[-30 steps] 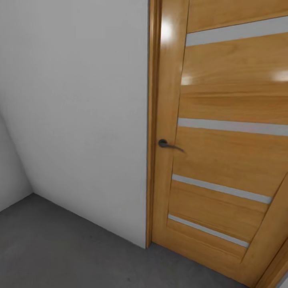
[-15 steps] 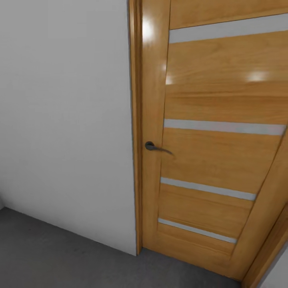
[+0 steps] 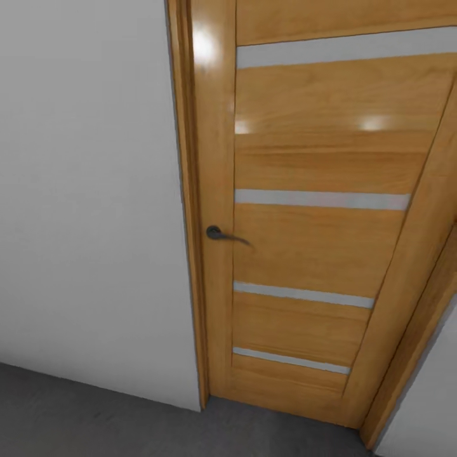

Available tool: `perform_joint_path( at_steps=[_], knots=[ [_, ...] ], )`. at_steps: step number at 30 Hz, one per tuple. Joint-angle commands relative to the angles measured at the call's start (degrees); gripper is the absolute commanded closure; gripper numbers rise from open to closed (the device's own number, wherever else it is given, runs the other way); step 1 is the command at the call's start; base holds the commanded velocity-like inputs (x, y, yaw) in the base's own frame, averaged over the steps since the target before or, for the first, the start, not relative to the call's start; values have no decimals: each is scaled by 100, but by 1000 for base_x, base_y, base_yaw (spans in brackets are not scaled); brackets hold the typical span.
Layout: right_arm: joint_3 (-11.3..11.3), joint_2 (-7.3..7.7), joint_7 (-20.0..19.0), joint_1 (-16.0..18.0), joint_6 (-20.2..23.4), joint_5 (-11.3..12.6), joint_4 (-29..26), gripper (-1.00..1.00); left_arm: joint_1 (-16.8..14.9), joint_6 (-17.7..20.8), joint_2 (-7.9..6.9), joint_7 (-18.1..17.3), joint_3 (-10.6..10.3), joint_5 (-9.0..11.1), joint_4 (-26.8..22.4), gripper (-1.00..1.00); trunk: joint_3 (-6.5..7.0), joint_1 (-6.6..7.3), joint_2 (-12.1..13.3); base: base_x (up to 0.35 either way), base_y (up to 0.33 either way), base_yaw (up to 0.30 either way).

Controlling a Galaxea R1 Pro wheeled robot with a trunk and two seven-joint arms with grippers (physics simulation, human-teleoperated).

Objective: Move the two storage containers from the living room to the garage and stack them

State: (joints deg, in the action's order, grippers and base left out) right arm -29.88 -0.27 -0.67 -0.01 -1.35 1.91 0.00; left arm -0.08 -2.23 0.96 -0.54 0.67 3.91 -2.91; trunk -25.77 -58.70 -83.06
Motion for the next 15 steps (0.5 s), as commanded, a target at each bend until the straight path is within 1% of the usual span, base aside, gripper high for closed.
perform_joint_path(
  at_steps=[1,13,15],
  knots=[
    [-20,0,-6,1,-14,22,0,-100,-1,-15,1,-6,3,41,1,-100,-4,-3,-2,253,125,-79],
    [-25,0,-6,1,-14,20,0,-100,-1,-14,1,-8,3,40,1,-100,-4,-3,-2,296,149,-13],
    [-20,-1,-4,1,-14,22,0,-100,-1,-15,1,-8,3,40,1,-100,-4,-3,-2,304,153,-105]
  ],
)
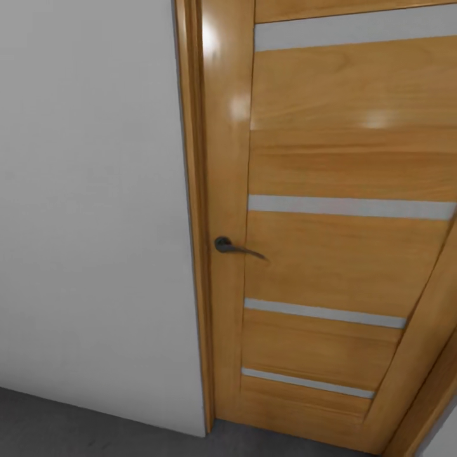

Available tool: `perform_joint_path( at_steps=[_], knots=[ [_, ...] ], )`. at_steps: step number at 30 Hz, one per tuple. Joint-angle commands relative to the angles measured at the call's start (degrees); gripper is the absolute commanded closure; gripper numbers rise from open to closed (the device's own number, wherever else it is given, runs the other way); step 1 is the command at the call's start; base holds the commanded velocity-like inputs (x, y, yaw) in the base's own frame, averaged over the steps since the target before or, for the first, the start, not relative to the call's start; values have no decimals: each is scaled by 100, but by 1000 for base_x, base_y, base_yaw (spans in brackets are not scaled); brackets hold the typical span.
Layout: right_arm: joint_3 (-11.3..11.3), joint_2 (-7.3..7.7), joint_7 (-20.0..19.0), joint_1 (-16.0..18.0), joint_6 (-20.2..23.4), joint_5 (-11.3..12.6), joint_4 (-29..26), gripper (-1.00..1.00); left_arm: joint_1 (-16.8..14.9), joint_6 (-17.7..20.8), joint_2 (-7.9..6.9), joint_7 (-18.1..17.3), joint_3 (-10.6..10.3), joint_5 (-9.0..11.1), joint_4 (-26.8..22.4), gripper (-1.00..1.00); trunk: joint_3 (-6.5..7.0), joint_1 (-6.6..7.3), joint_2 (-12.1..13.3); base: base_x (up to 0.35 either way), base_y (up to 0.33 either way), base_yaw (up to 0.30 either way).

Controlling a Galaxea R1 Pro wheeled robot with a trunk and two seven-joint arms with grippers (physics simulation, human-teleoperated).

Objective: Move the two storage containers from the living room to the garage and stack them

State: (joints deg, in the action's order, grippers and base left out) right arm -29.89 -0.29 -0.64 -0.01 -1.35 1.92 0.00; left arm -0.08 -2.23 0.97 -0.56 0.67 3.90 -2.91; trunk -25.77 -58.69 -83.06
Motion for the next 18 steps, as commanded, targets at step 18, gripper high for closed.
perform_joint_path(
  at_steps=[18],
  knots=[
    [-16,2,-6,1,-5,28,0,-100,-1,-15,9,2,3,41,0,-100,-4,-3,-2,112,36,-229]
  ],
)
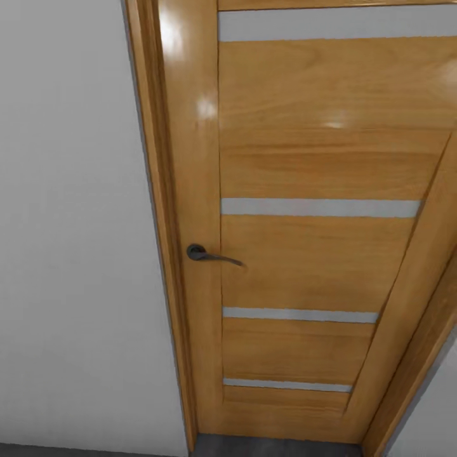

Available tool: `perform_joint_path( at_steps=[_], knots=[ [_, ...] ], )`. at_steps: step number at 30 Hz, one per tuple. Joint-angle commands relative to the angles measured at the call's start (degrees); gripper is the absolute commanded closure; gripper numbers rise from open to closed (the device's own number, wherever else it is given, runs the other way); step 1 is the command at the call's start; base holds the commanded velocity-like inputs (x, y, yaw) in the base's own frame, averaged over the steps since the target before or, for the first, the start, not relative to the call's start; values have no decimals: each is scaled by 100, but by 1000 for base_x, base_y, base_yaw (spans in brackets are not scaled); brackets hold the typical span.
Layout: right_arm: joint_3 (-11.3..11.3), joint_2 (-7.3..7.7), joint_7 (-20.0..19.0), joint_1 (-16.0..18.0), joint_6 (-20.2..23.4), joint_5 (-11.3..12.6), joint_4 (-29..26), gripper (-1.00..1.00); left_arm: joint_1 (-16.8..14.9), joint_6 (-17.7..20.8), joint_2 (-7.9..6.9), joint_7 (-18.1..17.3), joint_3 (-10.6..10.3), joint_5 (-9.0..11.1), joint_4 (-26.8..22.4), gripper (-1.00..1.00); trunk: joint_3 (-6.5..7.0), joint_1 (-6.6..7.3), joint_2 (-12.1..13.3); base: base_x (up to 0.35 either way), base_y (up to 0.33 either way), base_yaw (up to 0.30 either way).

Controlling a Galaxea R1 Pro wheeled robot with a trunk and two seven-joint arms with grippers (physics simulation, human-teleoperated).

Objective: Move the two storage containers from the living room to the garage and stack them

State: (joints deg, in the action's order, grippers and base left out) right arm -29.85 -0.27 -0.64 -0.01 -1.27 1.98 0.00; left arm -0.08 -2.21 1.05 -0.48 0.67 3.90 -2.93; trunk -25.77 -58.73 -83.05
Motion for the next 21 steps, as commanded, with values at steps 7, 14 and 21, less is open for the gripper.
perform_joint_path(
  at_steps=[7,14,21],
  knots=[
    [-22,0,-7,1,-8,16,0,-100,-1,-16,-11,-11,3,44,3,-100,-4,0,-2,68,-36,-137],
    [-20,0,-7,1,-5,17,1,-100,-1,-16,-14,-13,4,49,3,-100,-4,0,-2,277,-54,-10],
    [-20,-1,-7,1,-5,18,0,-100,-1,-16,-9,-13,7,50,3,-100,-4,0,-2,313,-3,0]
  ],
)
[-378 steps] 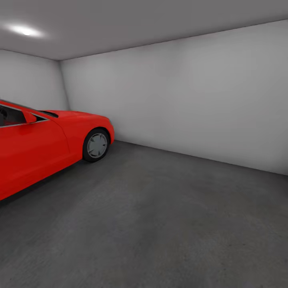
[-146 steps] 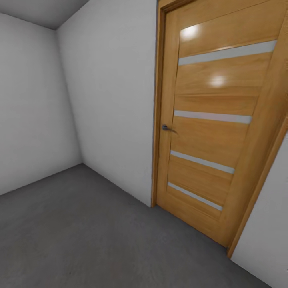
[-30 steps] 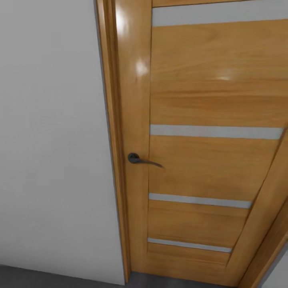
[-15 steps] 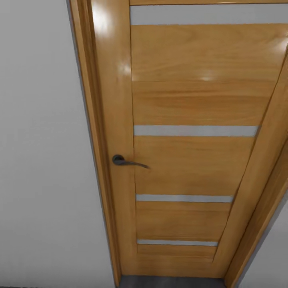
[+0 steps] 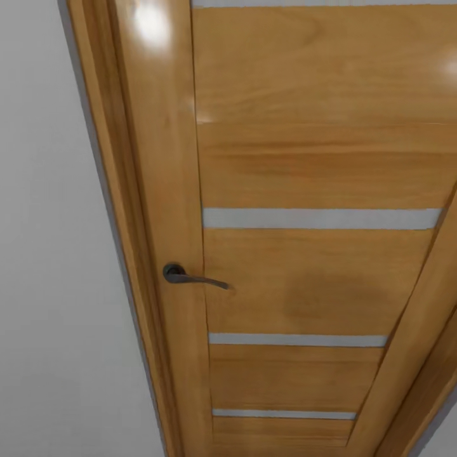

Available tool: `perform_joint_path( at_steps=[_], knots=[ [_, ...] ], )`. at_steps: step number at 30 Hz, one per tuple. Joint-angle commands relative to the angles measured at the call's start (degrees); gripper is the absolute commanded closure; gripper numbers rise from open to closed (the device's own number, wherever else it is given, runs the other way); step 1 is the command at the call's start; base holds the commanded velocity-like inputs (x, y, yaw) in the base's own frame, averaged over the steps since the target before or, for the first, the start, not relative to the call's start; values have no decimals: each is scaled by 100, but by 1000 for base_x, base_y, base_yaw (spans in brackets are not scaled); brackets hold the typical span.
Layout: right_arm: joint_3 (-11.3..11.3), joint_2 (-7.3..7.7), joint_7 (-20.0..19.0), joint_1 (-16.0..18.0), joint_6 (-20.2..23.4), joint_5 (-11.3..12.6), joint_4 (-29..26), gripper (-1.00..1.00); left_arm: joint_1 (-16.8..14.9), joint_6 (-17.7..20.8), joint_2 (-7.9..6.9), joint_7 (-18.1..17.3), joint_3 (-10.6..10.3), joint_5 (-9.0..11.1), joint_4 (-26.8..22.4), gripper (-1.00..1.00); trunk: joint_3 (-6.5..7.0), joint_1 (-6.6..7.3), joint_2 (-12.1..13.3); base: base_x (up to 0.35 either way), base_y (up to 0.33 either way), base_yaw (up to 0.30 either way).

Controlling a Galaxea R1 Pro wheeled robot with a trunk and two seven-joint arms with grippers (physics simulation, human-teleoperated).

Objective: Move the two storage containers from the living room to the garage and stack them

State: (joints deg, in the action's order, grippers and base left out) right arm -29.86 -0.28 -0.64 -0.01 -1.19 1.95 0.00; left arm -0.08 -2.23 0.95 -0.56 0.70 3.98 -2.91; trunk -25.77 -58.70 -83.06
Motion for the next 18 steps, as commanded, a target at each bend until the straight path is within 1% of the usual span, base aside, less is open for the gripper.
perform_joint_path(
  at_steps=[1,4,11,14,18],
  knots=[
    [-20,1,-7,1,-13,19,0,-100,-1,-14,1,-3,6,42,1,-100,-4,-3,-2,265,0,0],
    [-22,0,-7,1,-13,20,2,-100,-1,-14,1,1,3,42,-5,-100,-4,-3,-2,130,0,0],
    [-25,1,-7,1,-13,22,0,-100,-1,-14,1,0,0,42,-8,-100,-4,-3,-2,17,-13,0],
    [-23,0,-7,1,-13,20,0,-100,-1,-14,1,-4,0,42,-5,-100,-4,-3,-2,2,-179,0],
    [-24,1,-7,1,-13,22,0,-100,-1,-14,1,-5,0,42,-7,-100,-4,-3,-2,0,-253,0]
  ],
)
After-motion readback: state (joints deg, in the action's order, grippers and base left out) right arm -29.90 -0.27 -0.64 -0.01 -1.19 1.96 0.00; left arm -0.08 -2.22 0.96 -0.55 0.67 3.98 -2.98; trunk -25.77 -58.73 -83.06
